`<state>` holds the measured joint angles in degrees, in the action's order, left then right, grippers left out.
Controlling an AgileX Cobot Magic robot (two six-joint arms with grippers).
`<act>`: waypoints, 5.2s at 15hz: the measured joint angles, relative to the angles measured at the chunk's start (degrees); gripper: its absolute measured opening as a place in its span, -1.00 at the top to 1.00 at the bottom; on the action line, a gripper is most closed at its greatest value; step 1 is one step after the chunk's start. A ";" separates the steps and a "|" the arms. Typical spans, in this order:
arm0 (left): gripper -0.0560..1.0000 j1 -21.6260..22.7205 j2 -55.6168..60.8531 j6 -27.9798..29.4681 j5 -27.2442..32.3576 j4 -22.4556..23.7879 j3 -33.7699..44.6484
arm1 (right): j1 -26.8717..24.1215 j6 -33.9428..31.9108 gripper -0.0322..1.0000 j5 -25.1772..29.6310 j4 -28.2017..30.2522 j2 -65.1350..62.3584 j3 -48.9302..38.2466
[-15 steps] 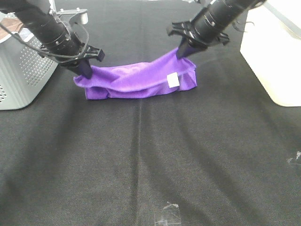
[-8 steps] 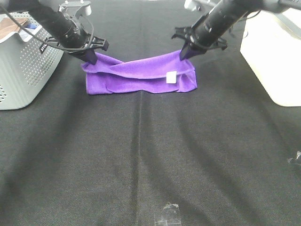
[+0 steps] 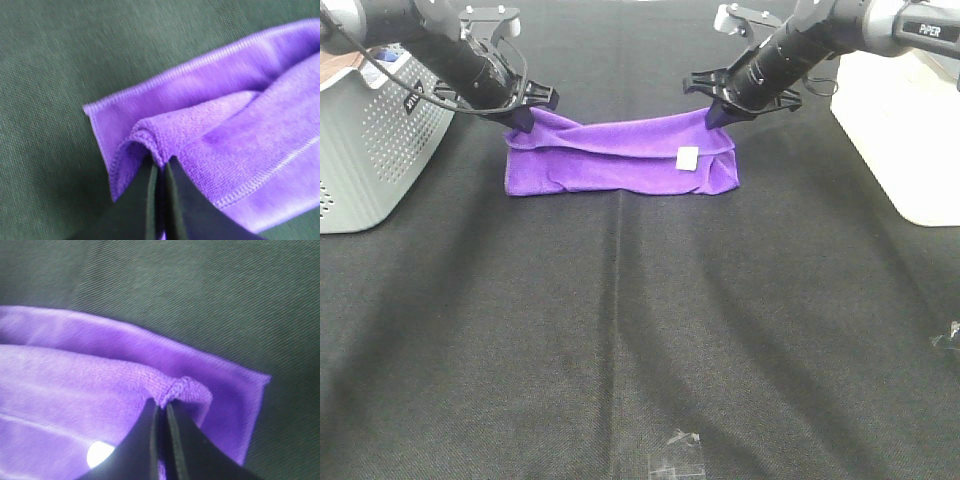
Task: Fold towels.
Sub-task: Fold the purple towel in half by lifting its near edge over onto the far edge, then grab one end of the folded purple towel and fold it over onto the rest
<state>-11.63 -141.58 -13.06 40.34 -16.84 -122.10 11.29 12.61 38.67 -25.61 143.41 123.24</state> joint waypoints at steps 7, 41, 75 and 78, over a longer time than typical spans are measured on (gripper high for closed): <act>0.89 0.00 -2.01 0.00 -3.15 -0.06 0.00 | -1.55 1.26 0.87 -3.27 -0.11 1.20 0.00; -0.52 3.90 -10.83 0.80 15.87 -15.53 -10.94 | -1.55 -0.29 -0.32 24.01 2.35 -1.43 7.96; 0.85 -10.37 -16.73 -7.33 13.98 -6.93 -30.25 | -1.55 -0.34 -0.32 31.00 1.66 -11.52 9.97; 0.83 -11.00 -17.02 -8.08 12.38 -10.31 -30.25 | -1.55 -0.34 -0.32 31.00 0.97 -11.52 9.97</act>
<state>-22.63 -158.59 -21.14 52.71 -27.16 -152.35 9.74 12.26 69.67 -24.64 131.89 133.21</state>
